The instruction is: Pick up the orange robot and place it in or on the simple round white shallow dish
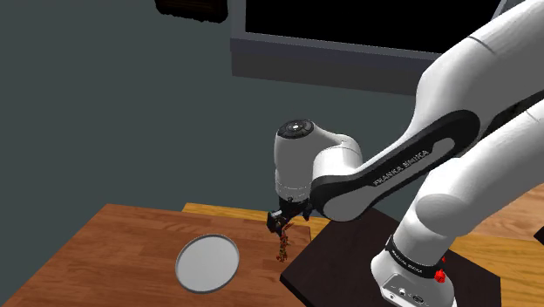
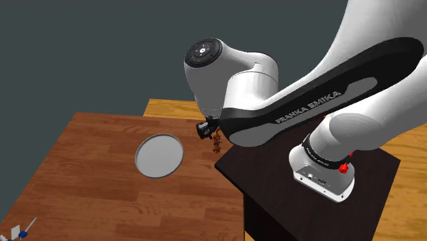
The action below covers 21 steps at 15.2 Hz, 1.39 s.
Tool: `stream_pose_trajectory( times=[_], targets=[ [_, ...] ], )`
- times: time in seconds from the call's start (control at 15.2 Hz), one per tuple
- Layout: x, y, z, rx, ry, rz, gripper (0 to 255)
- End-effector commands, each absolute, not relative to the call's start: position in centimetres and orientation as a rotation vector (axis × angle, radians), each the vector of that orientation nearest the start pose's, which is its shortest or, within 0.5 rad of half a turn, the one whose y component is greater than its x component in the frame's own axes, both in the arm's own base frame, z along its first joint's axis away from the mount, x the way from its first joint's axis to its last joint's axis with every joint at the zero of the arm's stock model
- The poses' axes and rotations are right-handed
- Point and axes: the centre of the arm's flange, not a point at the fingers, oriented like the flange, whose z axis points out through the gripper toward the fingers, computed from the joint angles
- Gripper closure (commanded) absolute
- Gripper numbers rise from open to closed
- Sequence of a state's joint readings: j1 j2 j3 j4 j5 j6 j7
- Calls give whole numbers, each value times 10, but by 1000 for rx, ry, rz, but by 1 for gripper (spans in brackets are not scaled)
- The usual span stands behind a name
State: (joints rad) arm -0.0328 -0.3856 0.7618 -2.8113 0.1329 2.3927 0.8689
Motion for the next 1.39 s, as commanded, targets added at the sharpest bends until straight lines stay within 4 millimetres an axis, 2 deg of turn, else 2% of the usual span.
stream_pose_trajectory(
  times=[0.0, 0.07, 0.13, 0.59, 1.12, 1.19, 1.32],
  targets=[
    [283, 230, 254, -3304, 542, -83, 0],
    [285, 237, 243, -3303, 564, -90, 0],
    [285, 237, 242, -3303, 564, -90, 0],
    [286, 229, 203, -3303, 564, -90, 0],
    [286, 229, 203, -3303, 564, -90, 0],
    [286, 229, 203, -3303, 564, -90, 255],
    [286, 229, 203, -3303, 564, -90, 255]
  ],
)
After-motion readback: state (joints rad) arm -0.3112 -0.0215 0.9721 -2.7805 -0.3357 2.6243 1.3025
